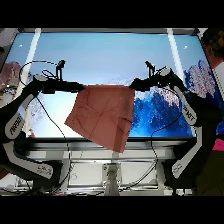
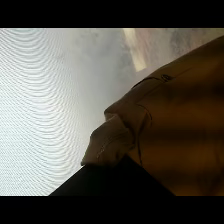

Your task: Fold the clothes and pants, and hang the long-sleeved shirts on hangers.

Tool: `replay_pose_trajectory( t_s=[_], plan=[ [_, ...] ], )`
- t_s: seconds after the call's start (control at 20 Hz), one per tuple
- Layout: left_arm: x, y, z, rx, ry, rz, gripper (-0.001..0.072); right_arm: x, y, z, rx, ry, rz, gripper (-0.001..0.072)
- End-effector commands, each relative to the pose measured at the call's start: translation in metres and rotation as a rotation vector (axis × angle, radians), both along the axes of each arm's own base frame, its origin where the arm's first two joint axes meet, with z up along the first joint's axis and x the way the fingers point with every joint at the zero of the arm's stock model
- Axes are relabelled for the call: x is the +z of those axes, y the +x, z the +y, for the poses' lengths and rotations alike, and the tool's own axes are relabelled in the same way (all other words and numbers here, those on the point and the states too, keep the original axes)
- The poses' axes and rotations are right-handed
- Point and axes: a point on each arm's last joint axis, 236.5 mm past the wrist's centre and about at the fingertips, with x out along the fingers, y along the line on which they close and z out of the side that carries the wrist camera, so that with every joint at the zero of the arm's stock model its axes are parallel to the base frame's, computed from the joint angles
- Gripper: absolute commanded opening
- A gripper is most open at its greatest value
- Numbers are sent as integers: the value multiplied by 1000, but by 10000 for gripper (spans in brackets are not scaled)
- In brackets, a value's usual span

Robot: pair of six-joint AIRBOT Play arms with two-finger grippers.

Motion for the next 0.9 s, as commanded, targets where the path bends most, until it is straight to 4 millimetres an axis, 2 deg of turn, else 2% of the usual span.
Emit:
replay_pose_trajectory(
  t_s=[0.0, 0.15, 0.2, 0.3, 0.4, 0.55, 0.7, 0.85],
  plan=[
    [-1, 9, 6, 35, 19, -24, 16, -5, -4, 15, 65, -21, -33, 319],
    [1, 29, 19, 108, 55, -78, 16, -1, 7, 9, 33, -28, -67, 70],
    [5, 34, 22, 122, 62, -96, 16, 3, 10, 7, 27, -30, -82, 9],
    [20, 45, 22, 130, 52, -135, 16, 22, 14, 6, 70, -36, -156, 10],
    [43, 57, 22, 127, 54, -195, 15, 49, 20, 7, 126, -53, -263, 10],
    [81, 65, 23, 103, 73, -300, 15, 105, 28, 6, 162, -73, -424, 10],
    [111, 62, 24, 79, 97, -379, 15, 158, 17, 16, 211, -68, -523, 10],
    [134, 52, 27, 12, 152, -458, 14, 194, -8, 42, 308, -63, -592, 9]
  ],
)
